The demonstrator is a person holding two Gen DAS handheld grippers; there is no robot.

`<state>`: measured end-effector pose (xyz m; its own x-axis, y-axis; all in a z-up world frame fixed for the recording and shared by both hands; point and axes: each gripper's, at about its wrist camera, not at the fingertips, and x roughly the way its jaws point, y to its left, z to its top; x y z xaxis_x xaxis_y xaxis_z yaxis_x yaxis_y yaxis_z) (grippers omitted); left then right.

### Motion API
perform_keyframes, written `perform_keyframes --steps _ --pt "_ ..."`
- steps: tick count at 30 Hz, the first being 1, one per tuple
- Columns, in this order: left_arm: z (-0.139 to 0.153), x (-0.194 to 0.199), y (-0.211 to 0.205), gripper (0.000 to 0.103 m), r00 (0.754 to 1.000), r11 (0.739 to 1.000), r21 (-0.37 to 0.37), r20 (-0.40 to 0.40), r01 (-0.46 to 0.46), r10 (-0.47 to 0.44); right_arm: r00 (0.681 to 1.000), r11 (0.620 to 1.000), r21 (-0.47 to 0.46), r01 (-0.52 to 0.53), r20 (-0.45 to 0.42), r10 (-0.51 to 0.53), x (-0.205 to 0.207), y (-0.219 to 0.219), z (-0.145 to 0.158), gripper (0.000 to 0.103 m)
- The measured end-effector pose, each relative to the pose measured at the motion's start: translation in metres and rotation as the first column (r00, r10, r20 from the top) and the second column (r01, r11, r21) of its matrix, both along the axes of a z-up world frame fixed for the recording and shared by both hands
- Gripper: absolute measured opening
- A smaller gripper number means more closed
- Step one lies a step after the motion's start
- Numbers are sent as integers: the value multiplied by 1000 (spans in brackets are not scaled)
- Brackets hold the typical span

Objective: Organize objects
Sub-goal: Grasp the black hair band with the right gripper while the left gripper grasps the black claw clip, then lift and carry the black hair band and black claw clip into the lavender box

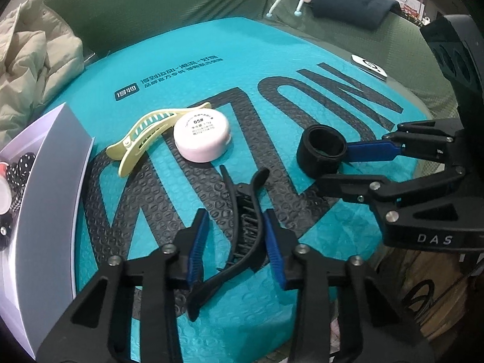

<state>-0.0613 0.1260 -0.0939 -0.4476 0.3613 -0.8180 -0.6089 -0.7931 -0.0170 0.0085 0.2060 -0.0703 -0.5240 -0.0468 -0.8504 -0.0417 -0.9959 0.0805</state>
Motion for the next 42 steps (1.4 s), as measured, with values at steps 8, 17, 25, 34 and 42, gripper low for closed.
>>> perform_keyframes --steps 8,17,25,34,42 --pt "1 -2 5 23 1000 1000 -6 -1 13 -13 998 1000 -19 20 -63 -22 0 3 3 44" --pt "-1 -5 7 23 1000 1000 -15 -10 11 -11 996 1000 9 24 -86 -23 -7 -1 -5 46" --pt "-2 -12 4 23 999 1000 24 32 -2 1 992 999 -15 46 -114 -47 -5 3 -4 43" --pt "-1 -10 5 19 1000 1000 2 20 10 -10 993 999 -9 43 -107 -44 2 -3 5 42" --pt "13 -6 -3 19 1000 1000 30 -2 4 -4 993 997 -29 66 -99 -68 10 -2 12 42"
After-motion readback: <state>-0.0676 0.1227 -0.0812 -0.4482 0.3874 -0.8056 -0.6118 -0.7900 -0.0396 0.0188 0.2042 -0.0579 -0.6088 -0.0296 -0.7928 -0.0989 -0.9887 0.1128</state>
